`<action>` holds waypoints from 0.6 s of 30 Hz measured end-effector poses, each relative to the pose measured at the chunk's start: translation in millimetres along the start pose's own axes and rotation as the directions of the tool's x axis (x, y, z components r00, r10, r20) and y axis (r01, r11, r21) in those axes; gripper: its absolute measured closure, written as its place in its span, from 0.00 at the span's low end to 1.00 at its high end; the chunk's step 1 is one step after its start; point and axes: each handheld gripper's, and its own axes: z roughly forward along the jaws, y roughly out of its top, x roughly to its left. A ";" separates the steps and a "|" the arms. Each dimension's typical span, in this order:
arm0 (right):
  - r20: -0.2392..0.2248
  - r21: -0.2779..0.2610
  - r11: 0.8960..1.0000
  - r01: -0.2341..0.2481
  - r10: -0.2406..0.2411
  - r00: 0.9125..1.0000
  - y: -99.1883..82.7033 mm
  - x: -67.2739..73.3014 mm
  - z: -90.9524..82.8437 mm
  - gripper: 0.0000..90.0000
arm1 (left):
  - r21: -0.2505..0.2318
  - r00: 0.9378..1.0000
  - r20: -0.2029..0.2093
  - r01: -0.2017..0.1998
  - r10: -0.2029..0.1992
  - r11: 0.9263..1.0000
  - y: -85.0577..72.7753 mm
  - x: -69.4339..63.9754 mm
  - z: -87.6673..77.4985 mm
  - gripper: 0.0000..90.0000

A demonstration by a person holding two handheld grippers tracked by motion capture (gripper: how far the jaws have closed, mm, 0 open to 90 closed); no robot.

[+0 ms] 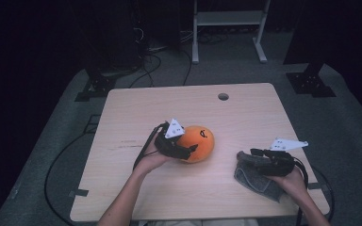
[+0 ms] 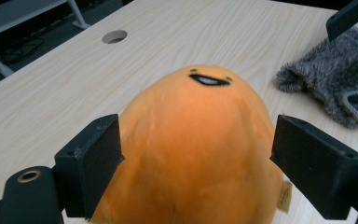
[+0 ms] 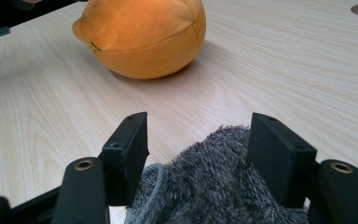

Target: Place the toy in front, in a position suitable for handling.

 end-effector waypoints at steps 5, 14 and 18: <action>0.002 0.002 1.000 0.003 -0.003 1.000 0.0 0.7 0.3 0.41 | -0.017 1.000 -0.004 0.010 -0.010 1.000 -6.8 -1.1 -11.2 0.16; 0.001 0.001 1.000 -0.001 0.001 1.000 -0.8 0.8 0.0 0.40 | -0.037 1.000 -0.010 0.020 -0.020 0.999 -17.4 -2.5 -25.8 0.14; 0.002 0.004 1.000 0.001 -0.001 1.000 -0.8 1.2 0.7 0.40 | -0.036 1.000 -0.015 0.023 -0.024 0.999 -22.5 -2.4 -30.7 0.14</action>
